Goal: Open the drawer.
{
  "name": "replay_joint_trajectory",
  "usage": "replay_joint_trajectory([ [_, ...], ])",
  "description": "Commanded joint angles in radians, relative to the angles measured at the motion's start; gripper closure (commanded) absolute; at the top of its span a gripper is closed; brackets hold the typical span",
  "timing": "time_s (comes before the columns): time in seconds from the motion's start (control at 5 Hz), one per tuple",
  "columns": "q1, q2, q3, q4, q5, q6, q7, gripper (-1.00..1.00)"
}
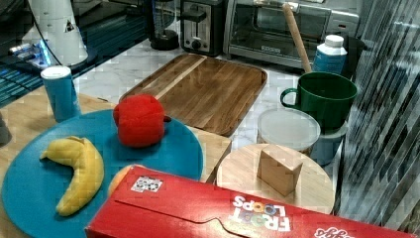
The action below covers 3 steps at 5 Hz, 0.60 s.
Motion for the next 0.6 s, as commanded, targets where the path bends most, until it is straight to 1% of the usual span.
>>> replay_joint_trajectory([
  [0.2, -0.073, -0.035, -0.081, 0.009, 0.023, 0.039, -0.473, -1.0],
  [0.4, -0.097, -0.015, -0.115, 0.019, 0.04, 0.044, -0.638, -1.0],
  [0.6, -0.114, -0.006, -0.143, 0.005, 0.064, 0.082, -0.748, -1.0],
])
